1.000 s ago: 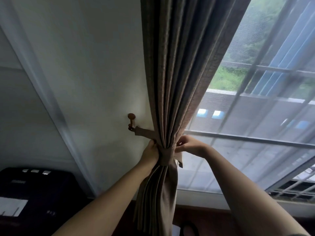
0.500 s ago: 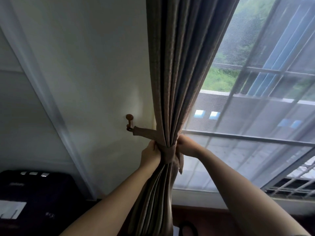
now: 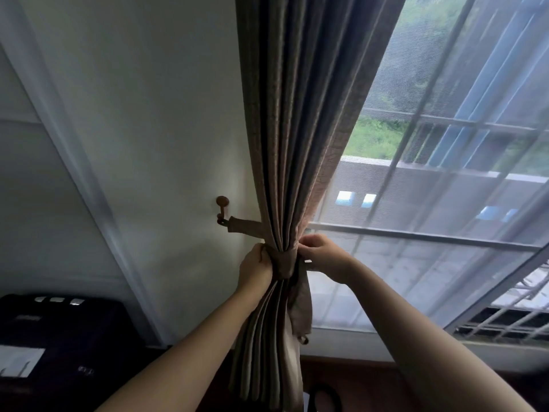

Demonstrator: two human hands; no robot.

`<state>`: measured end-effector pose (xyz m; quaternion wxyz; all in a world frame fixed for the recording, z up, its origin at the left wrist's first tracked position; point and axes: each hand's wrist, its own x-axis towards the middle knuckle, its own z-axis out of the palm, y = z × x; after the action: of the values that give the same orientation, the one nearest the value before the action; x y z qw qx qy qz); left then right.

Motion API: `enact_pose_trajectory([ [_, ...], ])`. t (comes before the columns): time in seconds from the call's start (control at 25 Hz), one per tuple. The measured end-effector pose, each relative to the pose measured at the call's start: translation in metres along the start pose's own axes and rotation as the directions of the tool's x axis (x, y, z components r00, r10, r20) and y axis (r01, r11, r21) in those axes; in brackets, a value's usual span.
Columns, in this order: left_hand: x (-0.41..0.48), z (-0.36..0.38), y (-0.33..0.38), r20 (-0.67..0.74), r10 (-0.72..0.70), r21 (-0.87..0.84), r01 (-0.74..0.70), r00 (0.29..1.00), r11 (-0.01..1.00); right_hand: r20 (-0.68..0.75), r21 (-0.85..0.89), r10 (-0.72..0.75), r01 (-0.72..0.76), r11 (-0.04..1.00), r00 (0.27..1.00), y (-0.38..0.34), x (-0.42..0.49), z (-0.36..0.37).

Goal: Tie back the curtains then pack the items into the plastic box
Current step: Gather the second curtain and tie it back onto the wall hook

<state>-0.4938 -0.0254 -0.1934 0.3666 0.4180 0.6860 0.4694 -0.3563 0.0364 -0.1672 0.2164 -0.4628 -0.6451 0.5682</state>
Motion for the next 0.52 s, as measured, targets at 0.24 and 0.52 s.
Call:
enact_pose_trajectory([
  [0.24, -0.016, -0.012, -0.004, -0.078, 0.088, 0.026, -0.086, 0.993, 0.996, -0.041, -0.092, -0.080, 0.076, 0.993, 0.996, -0.010, -0.003, -0.002],
  [0.52, -0.029, -0.011, -0.021, 0.085, 0.282, 0.070, -0.288, 0.956, 0.955, -0.014, 0.052, 0.013, -0.012, 0.999, 1.000, -0.029, -0.013, 0.003],
])
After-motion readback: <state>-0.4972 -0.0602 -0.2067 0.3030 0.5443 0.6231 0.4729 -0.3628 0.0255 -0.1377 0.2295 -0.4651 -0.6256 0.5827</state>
